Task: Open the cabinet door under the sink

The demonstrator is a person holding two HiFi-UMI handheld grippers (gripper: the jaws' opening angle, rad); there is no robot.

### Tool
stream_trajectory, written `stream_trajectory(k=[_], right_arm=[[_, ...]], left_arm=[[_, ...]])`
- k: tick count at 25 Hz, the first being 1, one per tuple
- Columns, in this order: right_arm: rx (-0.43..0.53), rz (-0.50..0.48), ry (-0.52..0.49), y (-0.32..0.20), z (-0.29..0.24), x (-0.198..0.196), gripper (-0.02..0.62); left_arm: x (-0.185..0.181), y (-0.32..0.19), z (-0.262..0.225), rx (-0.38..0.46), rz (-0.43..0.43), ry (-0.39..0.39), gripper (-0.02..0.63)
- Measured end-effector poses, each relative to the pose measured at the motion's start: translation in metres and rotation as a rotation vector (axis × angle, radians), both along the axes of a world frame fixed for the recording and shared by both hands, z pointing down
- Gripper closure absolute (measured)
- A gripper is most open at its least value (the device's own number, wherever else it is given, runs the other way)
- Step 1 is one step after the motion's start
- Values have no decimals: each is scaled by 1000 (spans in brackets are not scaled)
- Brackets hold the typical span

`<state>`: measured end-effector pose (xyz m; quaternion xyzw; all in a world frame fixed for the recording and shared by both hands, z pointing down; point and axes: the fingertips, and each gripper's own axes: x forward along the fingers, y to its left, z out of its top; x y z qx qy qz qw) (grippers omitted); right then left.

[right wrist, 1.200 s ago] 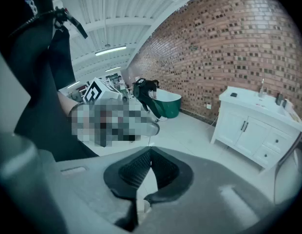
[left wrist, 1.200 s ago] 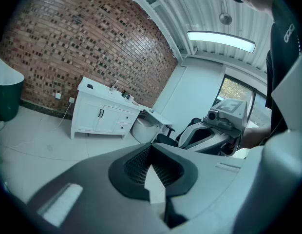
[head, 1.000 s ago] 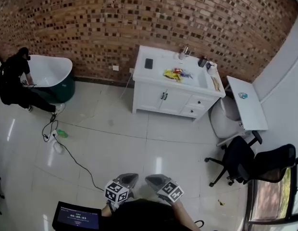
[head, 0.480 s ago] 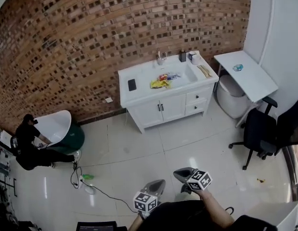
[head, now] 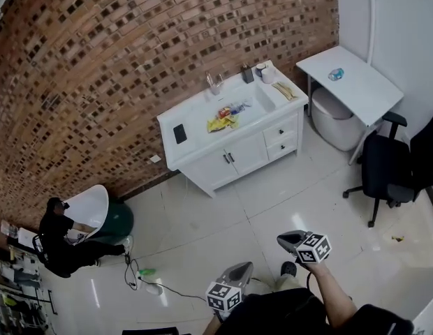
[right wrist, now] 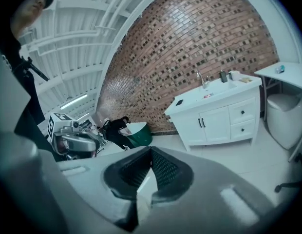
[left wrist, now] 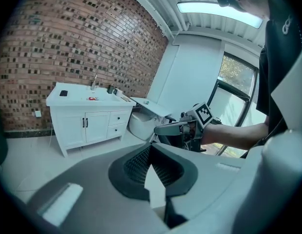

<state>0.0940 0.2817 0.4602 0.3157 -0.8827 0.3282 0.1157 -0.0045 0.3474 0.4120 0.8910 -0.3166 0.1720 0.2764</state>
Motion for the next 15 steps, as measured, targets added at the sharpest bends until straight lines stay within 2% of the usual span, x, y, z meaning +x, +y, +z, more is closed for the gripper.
stream_trajectory(k=[4, 9, 12, 15], right_arm=[[-32, 57, 19, -16, 17, 15, 603], [-36, 93, 77, -52, 19, 8, 603], [-12, 91, 72, -76, 4, -24, 603], [3, 43, 89, -95, -5, -62, 603]], left_arm=[[-10, -25, 8, -26, 3, 5, 591], [-17, -65, 17, -40, 31, 40, 591], [-28, -95, 14, -25, 65, 52, 591], [-44, -126, 8, 5, 84, 77, 591]])
